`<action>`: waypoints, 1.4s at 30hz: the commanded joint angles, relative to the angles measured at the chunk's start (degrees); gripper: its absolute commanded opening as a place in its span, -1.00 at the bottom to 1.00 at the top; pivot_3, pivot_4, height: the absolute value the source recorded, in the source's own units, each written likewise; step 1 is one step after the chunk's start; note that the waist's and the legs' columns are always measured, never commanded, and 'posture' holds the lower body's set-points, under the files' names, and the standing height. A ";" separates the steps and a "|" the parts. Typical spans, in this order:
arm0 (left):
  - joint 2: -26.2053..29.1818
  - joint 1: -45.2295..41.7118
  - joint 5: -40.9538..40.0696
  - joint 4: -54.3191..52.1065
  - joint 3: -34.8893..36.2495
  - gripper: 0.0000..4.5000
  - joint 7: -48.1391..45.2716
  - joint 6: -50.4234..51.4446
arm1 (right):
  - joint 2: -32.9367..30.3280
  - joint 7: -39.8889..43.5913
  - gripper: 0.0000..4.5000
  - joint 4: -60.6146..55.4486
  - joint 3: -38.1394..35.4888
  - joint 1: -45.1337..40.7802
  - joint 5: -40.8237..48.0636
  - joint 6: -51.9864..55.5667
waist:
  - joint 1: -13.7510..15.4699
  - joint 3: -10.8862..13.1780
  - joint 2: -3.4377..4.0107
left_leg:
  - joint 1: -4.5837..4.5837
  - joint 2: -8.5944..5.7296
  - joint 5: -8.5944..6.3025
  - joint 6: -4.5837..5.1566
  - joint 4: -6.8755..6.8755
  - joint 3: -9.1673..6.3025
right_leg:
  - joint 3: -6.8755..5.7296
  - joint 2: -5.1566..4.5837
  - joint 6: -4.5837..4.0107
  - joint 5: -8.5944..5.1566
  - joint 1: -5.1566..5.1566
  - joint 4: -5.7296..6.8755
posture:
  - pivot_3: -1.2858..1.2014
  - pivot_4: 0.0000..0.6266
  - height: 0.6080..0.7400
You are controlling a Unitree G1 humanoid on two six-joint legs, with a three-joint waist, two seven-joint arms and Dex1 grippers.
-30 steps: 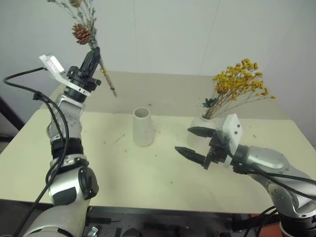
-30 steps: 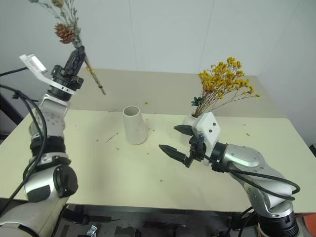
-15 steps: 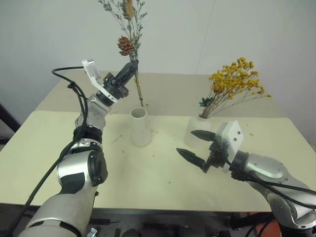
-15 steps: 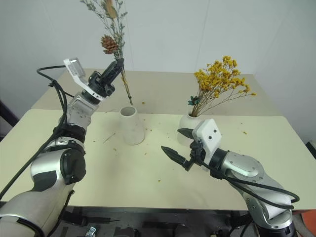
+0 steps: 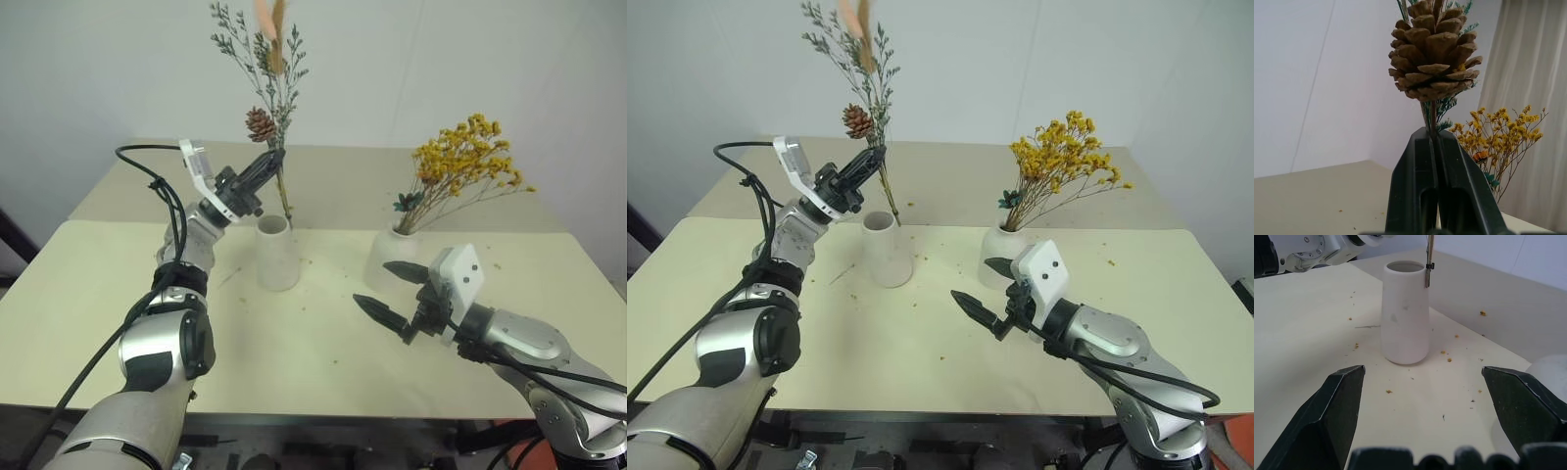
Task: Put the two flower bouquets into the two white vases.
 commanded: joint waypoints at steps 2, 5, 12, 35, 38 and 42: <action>0.09 -0.81 -2.89 -3.81 2.77 -0.97 1.83 -0.84 | -0.26 0.89 1.00 -1.61 -1.24 -0.62 0.59 -1.80 | 0.00 0.00 0.00 | 0.00 0.00 0.00 0.00 0.00 -0.01 | 0.00 0.00 0.00 0.00 0.00 0.00 | 0.03 -0.52 1.00; -0.86 -1.13 -3.43 -4.58 3.61 -0.97 3.42 -2.90 | -0.14 1.43 1.00 -1.15 -1.26 -1.07 0.68 -1.97 | 0.02 0.00 0.00 | 0.00 0.00 0.00 0.00 0.00 -0.01 | 0.00 0.00 0.00 0.00 0.00 0.01 | 0.03 -0.52 1.00; -1.81 -1.18 -3.72 -7.07 3.95 -0.97 5.14 -4.44 | -0.41 2.15 1.00 -0.57 -1.97 -1.19 0.74 -2.12 | 0.17 0.00 0.00 | 0.01 0.00 0.00 0.00 0.01 -0.02 | -0.01 0.00 0.00 0.00 0.01 0.02 | 0.03 -0.52 1.00; 0.50 14.73 -8.59 -34.13 -0.98 -0.97 8.64 9.20 | -1.30 3.47 1.00 0.91 -1.22 -0.93 0.22 -2.68 | -0.36 -0.01 0.01 | 0.07 0.03 0.00 0.00 0.26 -0.11 | -0.05 0.02 -0.01 0.00 0.09 0.20 | 0.03 -0.52 1.00; 0.63 15.27 -7.57 -31.27 -1.26 -0.97 8.63 7.07 | -1.23 3.64 1.00 1.06 -1.19 -1.10 0.17 -2.72 | -0.34 -0.01 0.01 | 0.05 0.03 0.00 0.00 0.30 -0.13 | -0.06 0.04 -0.01 0.00 0.08 0.20 | 0.03 -0.52 1.00; 0.66 15.03 -6.95 -27.77 -1.06 -0.97 8.40 4.77 | -1.26 3.73 1.00 0.88 -1.45 -0.96 0.26 -2.67 | -0.33 -0.01 0.01 | 0.06 0.03 0.00 0.00 0.31 -0.12 | -0.06 0.03 -0.01 0.00 0.10 0.20 | 0.03 -0.52 1.00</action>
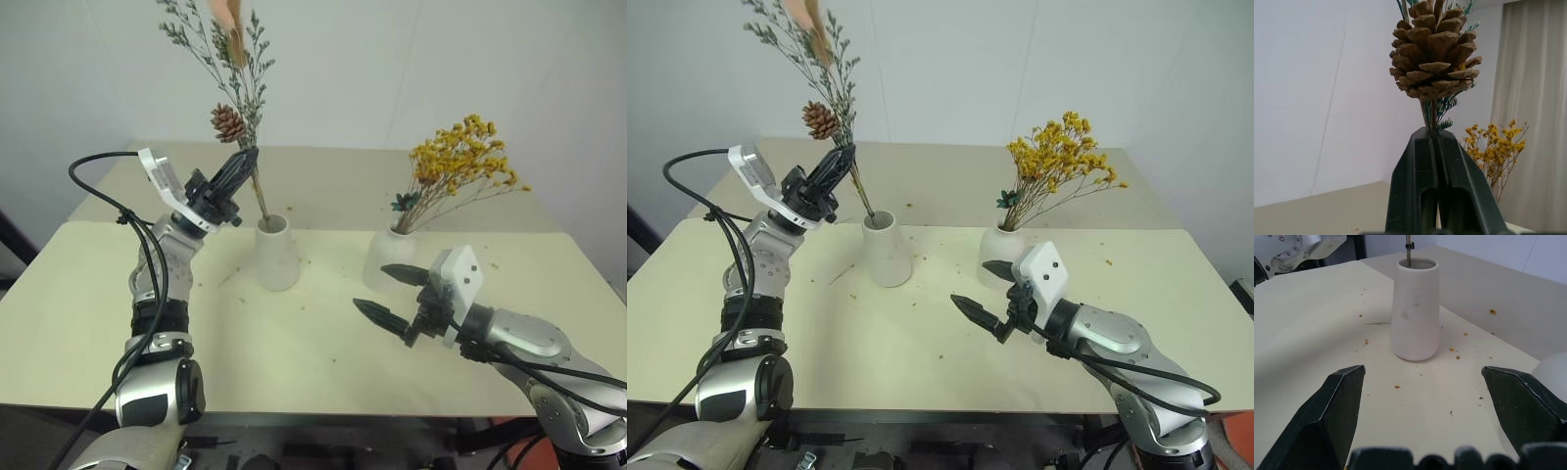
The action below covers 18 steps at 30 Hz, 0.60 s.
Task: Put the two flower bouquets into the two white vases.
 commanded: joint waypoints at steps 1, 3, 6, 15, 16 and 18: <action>0.51 -0.90 0.65 1.86 0.22 -0.97 -0.35 -3.21 | -0.53 0.17 1.00 -0.98 -1.40 -0.72 -0.14 -1.74 | -0.01 0.00 0.00 | -0.01 0.00 0.00 0.00 0.00 0.00 | 0.00 0.00 0.00 0.00 0.00 0.00 | 0.03 -0.52 1.00; 0.35 -1.35 0.82 3.13 0.33 -0.97 -0.43 -4.14 | -0.69 0.18 1.00 -1.09 -1.48 -0.50 -0.28 -1.75 | -0.02 0.00 0.00 | -0.02 0.00 0.00 0.00 0.00 0.00 | -0.01 0.00 0.00 0.00 -0.01 -0.01 | 0.03 -0.52 1.00; 0.06 -1.20 1.09 3.63 -0.28 -0.97 -0.89 -4.65 | -0.76 0.08 1.00 -1.16 -1.53 -0.33 -0.39 -1.76 | 0.00 0.00 0.00 | -0.03 0.00 0.00 0.00 0.00 -0.01 | -0.01 0.00 0.00 0.00 -0.01 -0.01 | 0.03 -0.52 1.00; -0.25 4.16 2.89 0.36 -3.53 -0.77 -2.14 -4.17 | -0.29 -0.01 1.00 -1.07 -1.16 0.45 -1.54 -2.42 | -0.10 0.00 0.01 | -0.02 0.01 0.00 0.00 0.00 -0.01 | -0.02 0.01 0.00 0.00 -0.02 0.00 | 0.03 -0.52 1.00; -0.16 4.46 2.91 0.10 -3.66 -0.69 -2.07 -4.17 | -0.29 -0.01 1.00 -1.06 -1.12 0.51 -1.62 -2.51 | -0.10 0.00 0.01 | -0.02 0.01 0.00 0.00 0.00 -0.02 | -0.02 0.01 0.00 0.00 -0.01 0.00 | 0.03 -0.52 1.00; 0.08 5.06 2.81 -0.27 -3.67 -0.40 -1.97 -4.18 | -0.25 0.01 1.00 -1.05 -1.12 0.58 -1.63 -2.62 | -0.04 0.00 0.01 | -0.03 0.01 0.00 0.00 0.00 -0.02 | -0.02 0.01 0.00 0.00 -0.01 0.00 | 0.03 -0.52 1.00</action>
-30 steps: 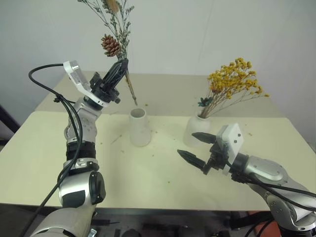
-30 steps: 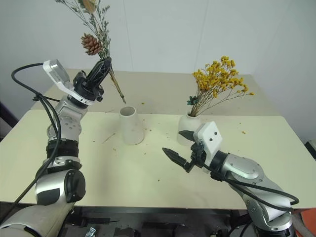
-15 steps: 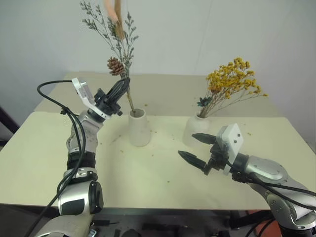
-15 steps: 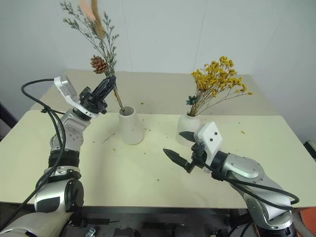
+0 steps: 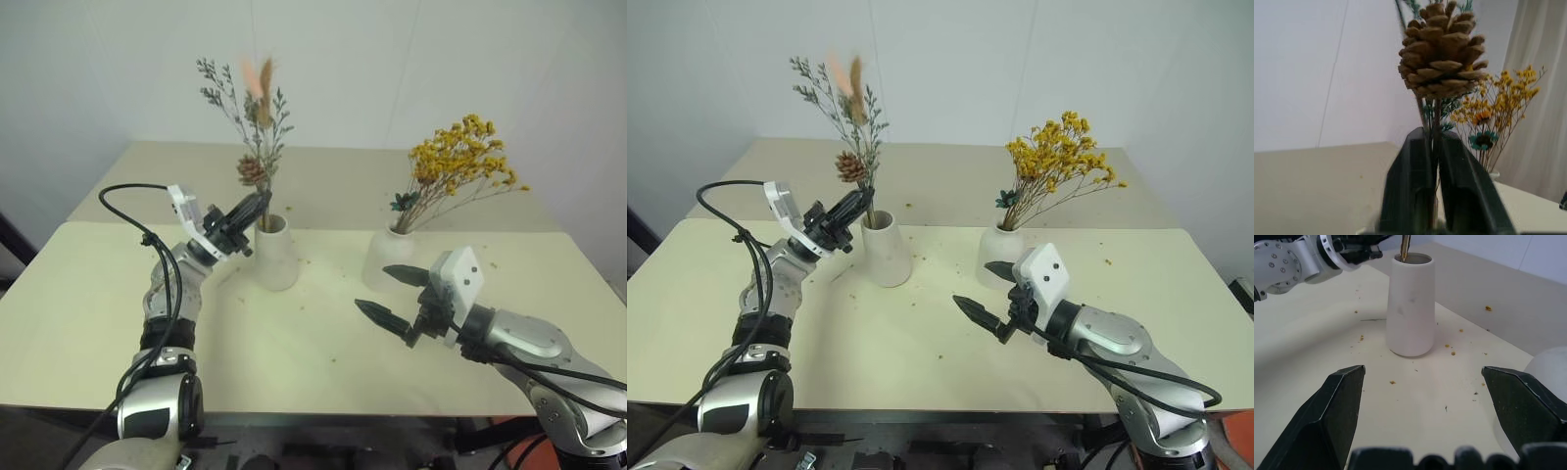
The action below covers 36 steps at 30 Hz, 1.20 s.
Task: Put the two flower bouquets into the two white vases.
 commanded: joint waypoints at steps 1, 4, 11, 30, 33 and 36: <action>1.05 0.19 -0.20 -3.71 0.09 -0.26 -0.06 -0.74 | -0.01 -0.02 1.00 -1.05 -1.09 -0.07 -0.36 -2.19 | 0.04 0.00 0.00 | 0.00 -0.01 0.00 0.00 0.00 0.00 | 0.00 -0.01 0.00 0.00 0.00 0.00 | 0.03 -0.52 1.00; 1.82 1.63 -0.10 -5.57 0.16 0.14 0.20 -0.73 | 0.10 -0.10 1.00 -1.02 -0.97 -0.09 -0.46 -2.32 | -0.05 0.00 0.00 | 0.02 0.00 0.00 0.00 0.00 0.00 | 0.01 -0.01 0.00 0.00 0.01 0.00 | 0.03 -0.52 1.00; 7.90 7.32 1.11 -13.54 -1.86 0.99 1.22 6.69 | 0.35 -0.25 1.00 -0.49 -0.61 0.08 -0.79 -2.66 | -0.17 -0.01 0.01 | 0.03 0.02 0.00 0.00 0.00 -0.01 | 0.01 0.00 0.00 0.00 0.01 0.01 | 0.03 -0.52 1.00; 21.08 35.36 -13.92 -49.76 8.58 0.99 7.31 23.52 | -9.88 9.18 1.00 2.04 -14.58 7.08 2.20 -3.56 | 0.53 -0.02 0.05 | 0.09 0.07 0.00 0.00 -0.01 0.01 | -0.02 -0.05 -0.02 -0.01 0.08 -0.03 | 0.03 -0.52 1.00; 23.21 38.19 -15.87 -52.82 9.03 0.99 6.25 25.62 | -13.48 13.07 1.00 4.49 -19.41 9.46 2.58 -4.25 | 0.74 -0.03 0.08 | 0.21 0.10 -0.01 0.00 -0.01 0.06 | -0.04 -0.01 -0.04 -0.04 0.18 -0.02 | 0.03 -0.52 1.00; 23.78 40.06 -16.65 -54.54 9.44 0.99 6.93 25.95 | -16.92 17.01 1.00 7.98 -24.68 12.14 2.13 -5.29 | 0.95 -0.04 0.09 | 0.31 0.11 -0.01 0.00 -0.03 0.13 | -0.01 0.00 -0.07 -0.08 0.28 -0.04 | 0.03 -0.52 1.00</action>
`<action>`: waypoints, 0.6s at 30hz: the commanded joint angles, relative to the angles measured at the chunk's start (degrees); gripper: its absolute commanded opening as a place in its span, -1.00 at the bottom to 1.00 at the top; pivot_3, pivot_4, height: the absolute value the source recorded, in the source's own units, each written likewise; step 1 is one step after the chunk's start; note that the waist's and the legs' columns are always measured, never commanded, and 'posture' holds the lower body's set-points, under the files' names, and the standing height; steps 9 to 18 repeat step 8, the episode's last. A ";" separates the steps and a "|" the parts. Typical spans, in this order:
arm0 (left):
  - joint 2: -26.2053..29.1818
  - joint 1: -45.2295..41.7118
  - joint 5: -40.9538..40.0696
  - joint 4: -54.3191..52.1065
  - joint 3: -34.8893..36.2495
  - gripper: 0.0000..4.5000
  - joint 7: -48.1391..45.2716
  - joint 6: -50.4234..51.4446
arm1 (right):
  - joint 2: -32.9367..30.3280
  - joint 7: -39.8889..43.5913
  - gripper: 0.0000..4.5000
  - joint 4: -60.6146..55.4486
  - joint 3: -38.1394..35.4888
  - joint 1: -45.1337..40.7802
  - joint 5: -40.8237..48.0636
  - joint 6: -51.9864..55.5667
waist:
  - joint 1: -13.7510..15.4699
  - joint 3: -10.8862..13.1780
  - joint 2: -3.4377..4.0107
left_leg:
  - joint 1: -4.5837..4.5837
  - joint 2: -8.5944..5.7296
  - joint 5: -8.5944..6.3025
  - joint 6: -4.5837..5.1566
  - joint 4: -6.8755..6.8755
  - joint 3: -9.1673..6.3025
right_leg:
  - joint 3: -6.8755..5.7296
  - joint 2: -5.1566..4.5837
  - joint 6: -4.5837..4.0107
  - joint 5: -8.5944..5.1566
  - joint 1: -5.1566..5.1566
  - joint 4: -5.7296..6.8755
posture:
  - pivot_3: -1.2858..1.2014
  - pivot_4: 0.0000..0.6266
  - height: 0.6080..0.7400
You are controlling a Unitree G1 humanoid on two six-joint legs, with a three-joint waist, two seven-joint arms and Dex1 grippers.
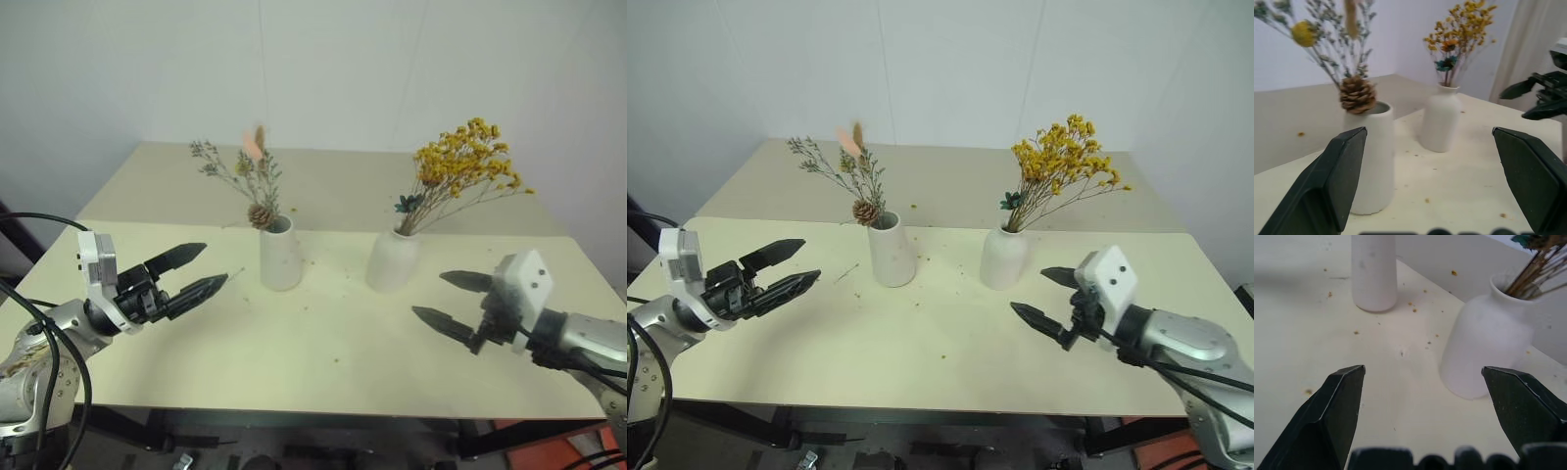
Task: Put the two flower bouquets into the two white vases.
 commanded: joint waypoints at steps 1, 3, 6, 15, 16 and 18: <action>0.78 1.24 -1.96 -3.01 1.93 0.99 0.97 0.60 | -3.45 4.43 1.00 3.01 -7.50 1.84 -0.04 -2.70 | 0.20 0.00 0.00 | 0.05 0.00 0.00 0.00 0.00 0.01 | -0.01 0.01 0.00 -0.01 0.07 -0.02 | 0.03 -0.52 1.00; 0.79 1.71 -1.80 -3.18 1.94 0.99 1.95 0.41 | -4.83 6.12 1.00 4.69 -9.72 2.86 -0.09 -3.30 | 0.29 0.00 0.00 | 0.18 0.02 0.00 0.00 -0.02 0.01 | -0.02 0.02 -0.02 -0.03 0.22 -0.05 | 0.03 -0.52 1.00; 0.65 1.80 -1.89 -3.32 1.74 0.99 2.47 0.36 | -6.08 7.44 1.00 6.23 -11.43 3.49 -0.58 -4.09 | 0.22 0.00 0.00 | 0.36 0.03 0.00 0.00 -0.02 0.01 | -0.02 0.04 0.17 -0.19 0.43 -0.08 | 0.03 -0.52 1.00; 0.64 1.74 -2.07 -3.37 1.65 0.99 2.66 0.42 | -6.39 7.66 1.00 6.75 -11.87 3.39 -0.75 -4.32 | 0.22 0.00 0.00 | 0.54 0.04 -0.01 -0.01 -0.05 0.04 | -0.01 0.04 0.23 -0.27 0.60 -0.12 | 0.03 -0.52 1.00; 0.64 1.74 -2.07 -3.37 1.65 0.99 2.66 0.42 | -6.39 7.66 1.00 6.75 -11.87 3.39 -0.75 -4.32 | 0.22 0.00 0.00 | 0.54 0.04 -0.01 -0.01 -0.05 0.04 | -0.01 0.04 0.23 -0.27 0.60 -0.12 | 0.03 -0.52 1.00; 0.64 1.74 -2.07 -3.37 1.65 0.99 2.66 0.42 | -6.39 7.66 1.00 6.75 -11.87 3.39 -0.75 -4.32 | 0.22 0.00 0.00 | 0.54 0.04 -0.01 -0.01 -0.05 0.04 | -0.01 0.04 0.23 -0.27 0.60 -0.12 | 0.03 -0.52 1.00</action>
